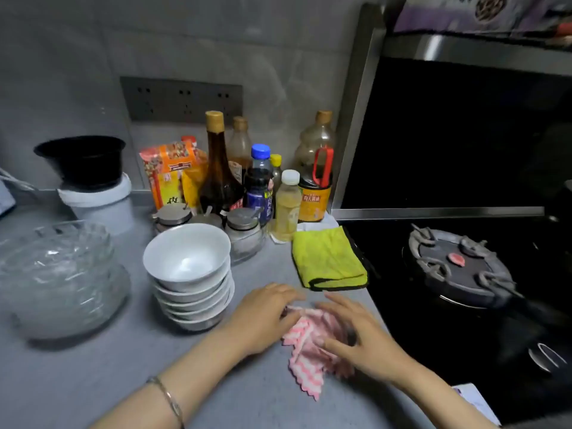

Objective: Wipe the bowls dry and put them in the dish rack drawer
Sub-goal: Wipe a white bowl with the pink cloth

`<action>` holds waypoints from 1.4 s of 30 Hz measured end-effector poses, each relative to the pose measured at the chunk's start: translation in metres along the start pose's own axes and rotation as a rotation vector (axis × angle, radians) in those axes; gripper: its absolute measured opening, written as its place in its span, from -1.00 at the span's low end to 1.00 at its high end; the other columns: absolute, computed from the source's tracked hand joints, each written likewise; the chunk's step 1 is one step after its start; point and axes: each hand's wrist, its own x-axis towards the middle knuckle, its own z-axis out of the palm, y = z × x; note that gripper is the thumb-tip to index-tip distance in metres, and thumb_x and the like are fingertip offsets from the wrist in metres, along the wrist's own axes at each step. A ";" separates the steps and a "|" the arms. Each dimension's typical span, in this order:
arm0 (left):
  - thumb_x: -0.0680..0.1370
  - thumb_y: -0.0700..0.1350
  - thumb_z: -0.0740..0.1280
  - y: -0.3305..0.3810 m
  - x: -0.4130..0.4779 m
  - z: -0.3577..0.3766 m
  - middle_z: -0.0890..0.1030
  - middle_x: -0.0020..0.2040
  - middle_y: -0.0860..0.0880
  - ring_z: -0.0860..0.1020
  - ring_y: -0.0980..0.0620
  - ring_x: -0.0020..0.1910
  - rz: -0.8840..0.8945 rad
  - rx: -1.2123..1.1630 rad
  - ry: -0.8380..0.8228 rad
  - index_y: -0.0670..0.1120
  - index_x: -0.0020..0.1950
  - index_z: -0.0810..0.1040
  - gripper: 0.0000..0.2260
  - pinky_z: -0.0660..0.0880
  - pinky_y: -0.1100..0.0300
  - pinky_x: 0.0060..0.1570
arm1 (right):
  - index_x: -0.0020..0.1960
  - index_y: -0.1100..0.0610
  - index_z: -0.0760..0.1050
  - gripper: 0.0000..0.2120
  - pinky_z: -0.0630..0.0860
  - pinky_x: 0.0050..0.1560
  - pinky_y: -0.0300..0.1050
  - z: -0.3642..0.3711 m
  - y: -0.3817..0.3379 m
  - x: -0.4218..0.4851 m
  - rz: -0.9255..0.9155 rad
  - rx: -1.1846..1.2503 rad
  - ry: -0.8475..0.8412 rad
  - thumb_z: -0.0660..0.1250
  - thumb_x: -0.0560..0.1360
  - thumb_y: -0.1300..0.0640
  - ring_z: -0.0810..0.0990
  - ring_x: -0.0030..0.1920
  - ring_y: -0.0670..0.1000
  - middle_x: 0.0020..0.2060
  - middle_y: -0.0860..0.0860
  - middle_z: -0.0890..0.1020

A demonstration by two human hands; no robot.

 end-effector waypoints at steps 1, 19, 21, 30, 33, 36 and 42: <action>0.61 0.07 0.18 -0.003 0.001 0.005 0.51 0.29 0.08 0.40 0.06 0.31 -0.002 -0.016 -0.048 0.08 0.33 0.46 -0.69 0.33 0.17 0.24 | 0.27 -0.33 0.35 -0.33 0.16 0.44 -0.05 0.002 0.004 -0.002 -0.023 -0.012 -0.014 0.15 0.25 -0.58 0.21 0.39 -0.29 0.38 -0.27 0.31; 0.45 0.01 0.44 0.014 -0.048 0.031 0.66 -0.13 -0.08 0.55 0.07 -0.16 -0.012 -0.531 0.150 -0.21 -0.05 0.61 -0.72 0.49 0.07 0.01 | -0.25 0.12 0.66 -0.88 0.49 -0.04 -0.25 0.018 -0.040 -0.036 -0.093 0.442 0.423 0.45 0.40 0.08 0.61 -0.24 -0.17 -0.30 -0.04 0.68; 0.53 -0.16 0.38 0.025 -0.061 0.007 0.64 -0.10 -0.05 0.55 0.13 -0.14 -0.021 -0.771 0.181 -0.24 0.03 0.60 -0.83 0.48 0.15 0.05 | -0.24 0.19 0.63 -0.84 0.41 -0.21 -0.38 0.007 -0.054 -0.043 -0.046 0.547 0.440 0.43 0.44 0.10 0.53 -0.32 -0.19 -0.35 -0.03 0.63; 0.53 -0.09 0.35 0.060 -0.113 -0.040 0.69 -0.27 0.04 0.62 0.19 -0.34 -0.108 -0.936 0.301 -0.08 0.02 0.60 -0.88 0.53 0.31 -0.35 | -0.09 0.21 0.52 -0.77 0.55 -0.11 -0.25 0.013 -0.112 -0.081 -0.158 0.541 0.379 0.47 0.40 0.08 0.65 -0.12 -0.04 -0.10 0.07 0.67; 0.50 -0.08 0.39 0.064 -0.124 -0.047 0.70 -0.06 -0.03 0.66 0.12 -0.11 -0.104 -0.913 0.250 -0.10 0.12 0.60 -0.78 0.60 0.22 -0.09 | 0.00 0.24 0.56 -0.76 0.57 -0.07 -0.24 0.023 -0.126 -0.086 -0.213 0.507 0.317 0.47 0.40 0.14 0.65 -0.09 -0.04 -0.10 0.07 0.67; 0.47 -0.09 0.42 0.065 -0.133 -0.058 0.68 0.02 0.05 0.62 0.18 0.02 -0.094 -0.875 0.214 0.07 0.11 0.60 -0.78 0.58 0.33 -0.10 | -0.02 0.24 0.61 -0.84 0.56 -0.09 -0.21 0.027 -0.134 -0.087 -0.218 0.545 0.331 0.42 0.45 0.17 0.63 -0.16 -0.06 -0.15 0.10 0.69; 0.55 -0.14 0.34 0.054 -0.147 -0.077 0.66 0.05 0.01 0.62 0.13 0.03 -0.144 -0.829 0.108 0.07 0.19 0.53 -0.76 0.55 0.30 -0.03 | -0.15 0.12 0.52 -0.83 0.45 -0.27 -0.39 0.019 -0.144 -0.082 -0.174 0.657 0.314 0.23 0.59 0.13 0.52 -0.33 -0.21 -0.30 -0.10 0.57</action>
